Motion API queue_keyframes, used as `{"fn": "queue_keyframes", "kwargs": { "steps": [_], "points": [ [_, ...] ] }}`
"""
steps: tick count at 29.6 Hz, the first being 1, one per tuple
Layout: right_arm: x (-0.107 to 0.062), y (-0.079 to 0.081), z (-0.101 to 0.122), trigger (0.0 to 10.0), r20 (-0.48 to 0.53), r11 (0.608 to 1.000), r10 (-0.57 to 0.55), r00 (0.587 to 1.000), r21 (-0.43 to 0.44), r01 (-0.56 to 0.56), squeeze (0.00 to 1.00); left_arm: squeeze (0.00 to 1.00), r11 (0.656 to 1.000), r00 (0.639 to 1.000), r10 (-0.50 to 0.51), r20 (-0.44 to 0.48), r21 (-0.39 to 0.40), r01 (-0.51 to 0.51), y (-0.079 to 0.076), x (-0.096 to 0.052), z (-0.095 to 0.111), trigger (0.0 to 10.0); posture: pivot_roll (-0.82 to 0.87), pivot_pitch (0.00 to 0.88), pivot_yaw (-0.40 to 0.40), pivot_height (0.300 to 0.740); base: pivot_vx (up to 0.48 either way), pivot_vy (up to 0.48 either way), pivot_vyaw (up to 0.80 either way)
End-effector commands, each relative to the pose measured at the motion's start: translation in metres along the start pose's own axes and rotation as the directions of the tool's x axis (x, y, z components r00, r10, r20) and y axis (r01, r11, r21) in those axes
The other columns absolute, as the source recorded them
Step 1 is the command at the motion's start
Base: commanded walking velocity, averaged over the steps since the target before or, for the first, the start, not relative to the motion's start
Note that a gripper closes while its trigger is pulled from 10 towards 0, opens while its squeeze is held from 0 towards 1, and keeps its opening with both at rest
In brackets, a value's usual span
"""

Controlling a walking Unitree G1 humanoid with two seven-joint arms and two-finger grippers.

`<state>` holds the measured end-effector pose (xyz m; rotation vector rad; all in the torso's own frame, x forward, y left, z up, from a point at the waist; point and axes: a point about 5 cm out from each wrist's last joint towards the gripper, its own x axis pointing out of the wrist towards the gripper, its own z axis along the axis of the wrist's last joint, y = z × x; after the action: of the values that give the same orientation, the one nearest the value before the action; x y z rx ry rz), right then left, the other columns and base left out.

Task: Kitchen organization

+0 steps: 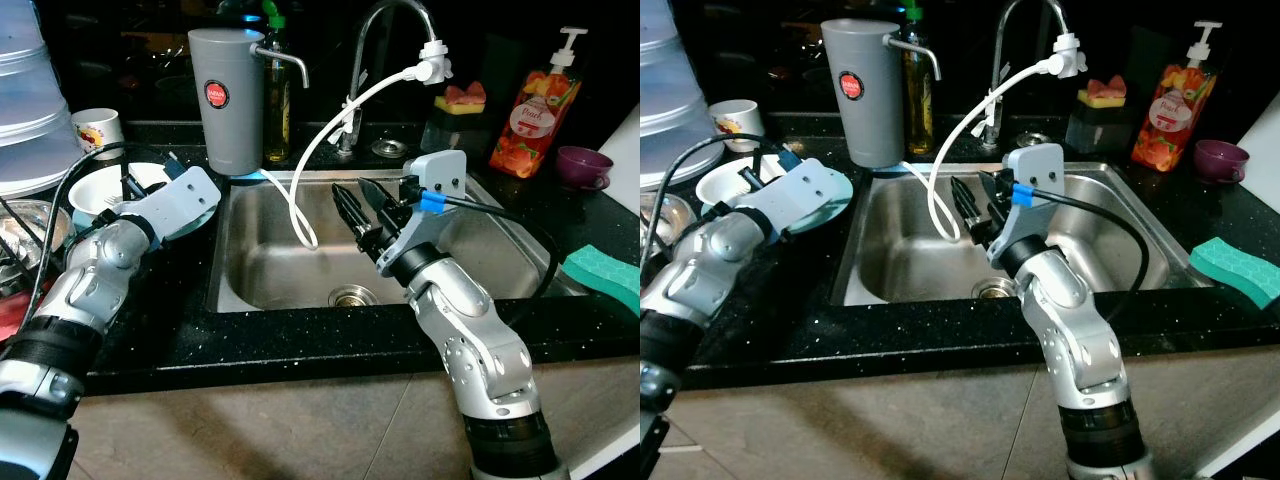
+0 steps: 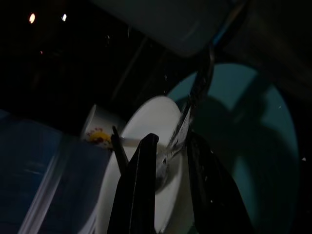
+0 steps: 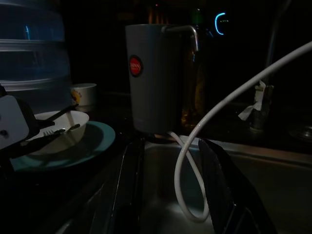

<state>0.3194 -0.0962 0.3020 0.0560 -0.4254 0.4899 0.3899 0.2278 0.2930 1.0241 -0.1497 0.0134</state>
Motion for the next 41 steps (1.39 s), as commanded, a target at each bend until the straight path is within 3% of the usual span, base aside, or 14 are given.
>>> {"fn": "queue_keyframes", "kwargs": {
  "steps": [1,2,3,4,5,18,19,20,21,24,28,31,41],
  "points": [
    [-0.003,0.000,0.002,10.0,0.004,1.000,-0.003,1.000,0.007,0.003,0.00,0.00,1.000,1.000,-0.009,0.011,0.016,0.009,-0.005,0.003,0.003,7.2,0.03,0.171,-0.034,0.740,0.000,0.000,0.00],
    [-0.003,0.000,0.002,10.0,0.004,1.000,-0.004,1.000,0.007,0.004,0.00,0.00,1.000,1.000,-0.008,0.012,0.007,0.008,-0.005,0.003,0.003,7.4,0.03,0.171,-0.034,0.740,0.000,0.000,0.00],
    [-0.004,0.000,0.002,10.0,0.004,1.000,-0.005,1.000,0.008,0.005,0.00,0.00,1.000,1.000,-0.004,0.014,0.002,0.004,-0.005,0.004,0.003,5.2,0.03,0.171,-0.034,0.740,0.000,0.000,0.00],
    [-0.004,0.000,0.002,10.0,0.004,1.000,-0.005,1.000,0.008,0.005,0.00,0.00,1.000,1.000,-0.002,0.015,-0.004,0.002,-0.005,0.004,0.003,4.7,0.03,0.172,-0.034,0.740,0.000,0.000,0.00],
    [-0.004,0.001,0.002,10.0,0.003,1.000,-0.006,1.000,0.009,0.006,0.00,0.00,1.000,1.000,-0.001,0.014,-0.015,0.001,-0.005,0.006,0.002,0.0,0.03,0.172,-0.034,0.740,0.000,0.000,0.00],
    [-0.004,0.002,0.002,10.0,0.006,1.000,-0.004,1.000,0.020,0.004,0.00,0.00,0.998,0.996,0.054,0.069,-0.044,-0.051,0.002,0.005,0.014,0.0,0.03,0.175,-0.038,0.740,0.000,0.000,0.00],
    [-0.004,0.002,0.002,10.0,0.007,1.000,-0.004,1.000,0.021,0.004,0.00,0.00,0.997,0.995,0.062,0.076,-0.047,-0.058,0.004,0.005,0.016,6.2,0.03,0.175,-0.038,0.740,0.000,0.000,0.00],
    [-0.004,0.002,0.002,10.0,0.007,1.000,-0.004,1.000,0.021,0.004,0.00,0.00,0.997,0.995,0.062,0.076,-0.047,-0.058,0.004,0.005,0.016,6.2,0.03,0.175,-0.038,0.740,0.000,0.000,0.00],
    [-0.004,0.002,0.002,10.0,0.007,1.000,-0.004,1.000,0.021,0.004,0.00,0.00,0.997,0.994,0.067,0.085,-0.051,-0.063,0.005,0.005,0.019,10.0,0.03,0.175,-0.038,0.740,0.000,0.000,0.00],
    [-0.004,0.002,0.002,10.0,0.007,1.000,-0.004,1.000,0.023,0.004,0.00,0.00,0.994,0.991,0.077,0.109,-0.085,-0.068,0.009,0.004,0.029,10.0,0.03,0.175,-0.039,0.740,0.000,0.000,0.00],
    [-0.004,0.002,0.002,10.0,0.007,1.000,-0.004,1.000,0.023,0.004,0.00,0.00,0.974,0.981,0.058,0.185,-0.228,-0.014,0.007,0.002,0.050,10.0,0.04,0.174,-0.040,0.740,0.000,0.000,0.00],
    [-0.004,0.002,0.002,10.0,0.009,1.000,-0.003,1.000,0.024,0.003,0.00,0.00,0.963,0.972,0.079,0.220,-0.268,-0.017,0.008,0.000,0.059,10.0,0.04,0.174,-0.040,0.740,0.000,0.000,0.00],
    [-0.004,0.002,0.002,10.0,0.012,1.000,-0.007,1.000,0.027,0.007,0.00,0.00,0.984,0.954,0.135,0.270,-0.147,-0.097,0.015,-0.003,0.068,10.0,0.03,0.171,-0.038,0.740,0.000,0.000,0.00]
  ]
}}
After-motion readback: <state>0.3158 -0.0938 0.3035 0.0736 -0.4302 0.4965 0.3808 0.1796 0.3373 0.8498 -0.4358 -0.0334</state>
